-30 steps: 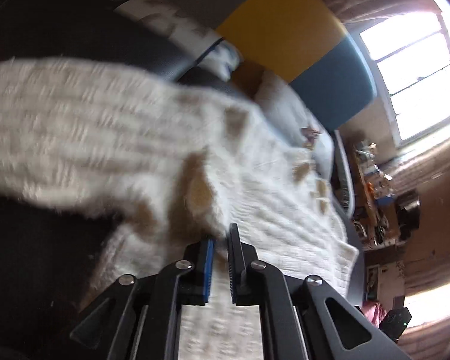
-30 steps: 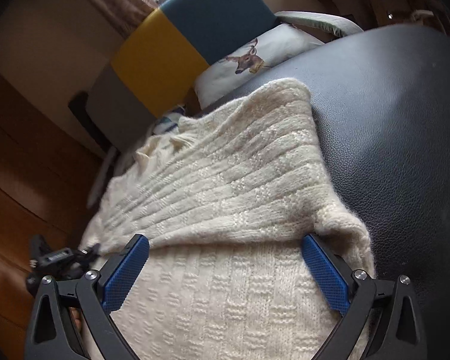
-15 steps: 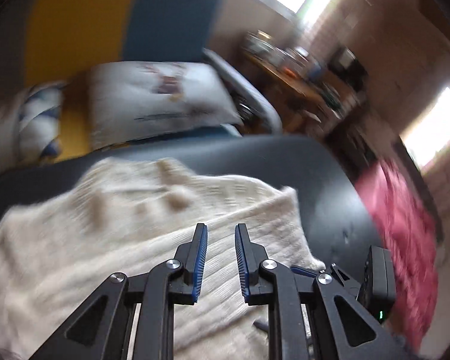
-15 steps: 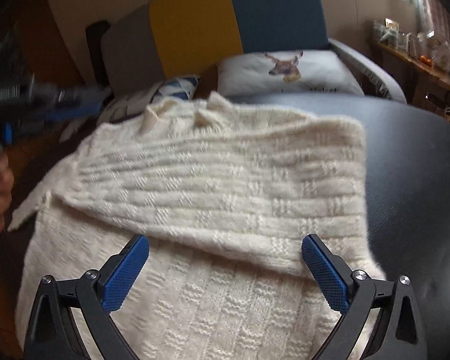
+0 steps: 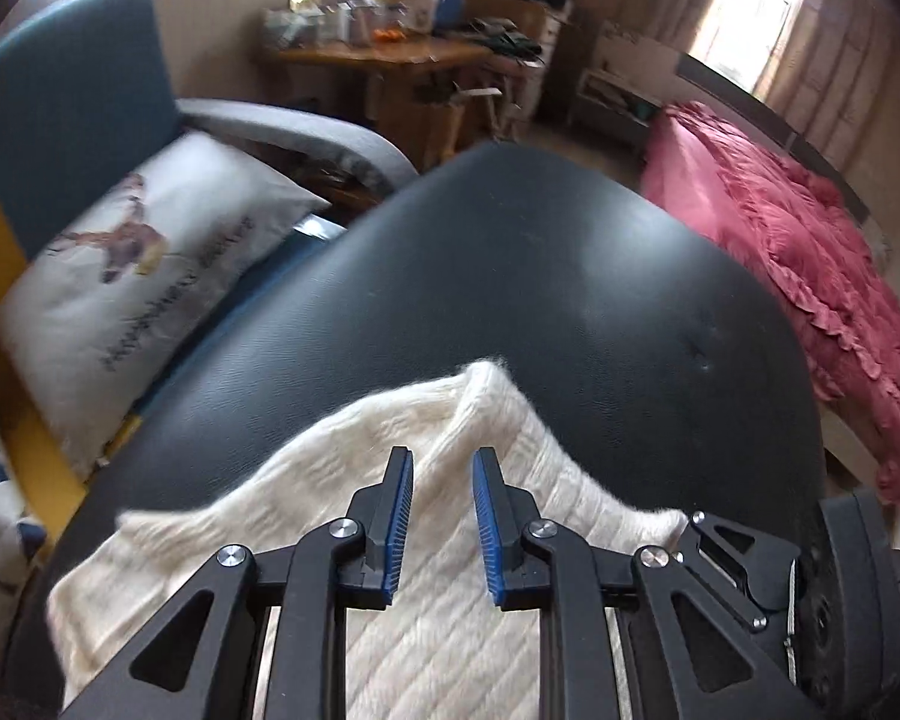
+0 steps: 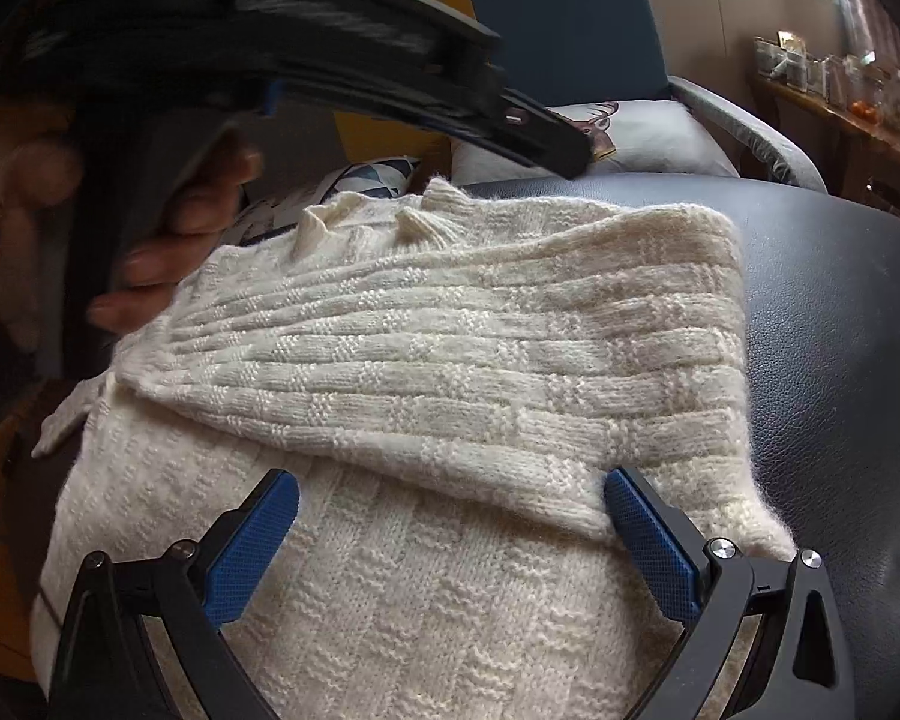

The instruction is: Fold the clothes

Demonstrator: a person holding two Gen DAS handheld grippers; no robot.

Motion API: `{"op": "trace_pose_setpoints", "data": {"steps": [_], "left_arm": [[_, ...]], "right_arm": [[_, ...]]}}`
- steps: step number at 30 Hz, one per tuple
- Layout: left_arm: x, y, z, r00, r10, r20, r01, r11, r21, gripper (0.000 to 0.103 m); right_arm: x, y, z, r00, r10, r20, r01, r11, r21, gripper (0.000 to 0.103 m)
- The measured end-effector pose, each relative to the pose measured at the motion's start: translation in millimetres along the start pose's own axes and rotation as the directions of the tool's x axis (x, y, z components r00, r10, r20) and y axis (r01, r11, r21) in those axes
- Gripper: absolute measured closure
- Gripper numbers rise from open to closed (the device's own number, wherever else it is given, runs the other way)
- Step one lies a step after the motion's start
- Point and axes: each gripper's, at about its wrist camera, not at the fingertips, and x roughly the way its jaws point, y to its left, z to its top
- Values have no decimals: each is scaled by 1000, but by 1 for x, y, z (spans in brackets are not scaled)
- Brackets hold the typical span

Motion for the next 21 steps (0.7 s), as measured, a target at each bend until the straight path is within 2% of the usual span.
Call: {"op": "trace_pose_setpoints", "data": {"steps": [5,9,11,12,13,16,18,21], "left_arm": [[30,11,7,993,-89,-75,88,996,-16,82],[49,9,4,983,-125,-131,126,992,-3,80],[47,9,2,988,-112,-109,111,994,-17,82],[45,9,1,990,-103,-92,101,995,-27,86],[43,7,0,994,-75,-75,74,997,-16,96],[35,-9,-4,999,42,-7,-42,998,48,99],[33,-9,-7,993,117,31,-118,993,29,102],[48,2,-14,969,246,17,-246,969,-28,102]], "right_arm": [[-2,-3,-1,1000,25,14,-25,1000,15,0],[-3,-6,-1,999,45,25,-45,999,27,0],[-4,-7,-2,998,53,30,-54,998,32,0],[-4,-7,-2,998,55,32,-56,998,34,0],[-5,-7,-2,998,57,34,-58,998,36,0],[-6,-8,-2,997,63,41,-65,997,42,0],[-6,-7,-3,997,64,45,-66,997,43,0],[-6,-5,-3,997,56,48,-58,997,40,0]]}}
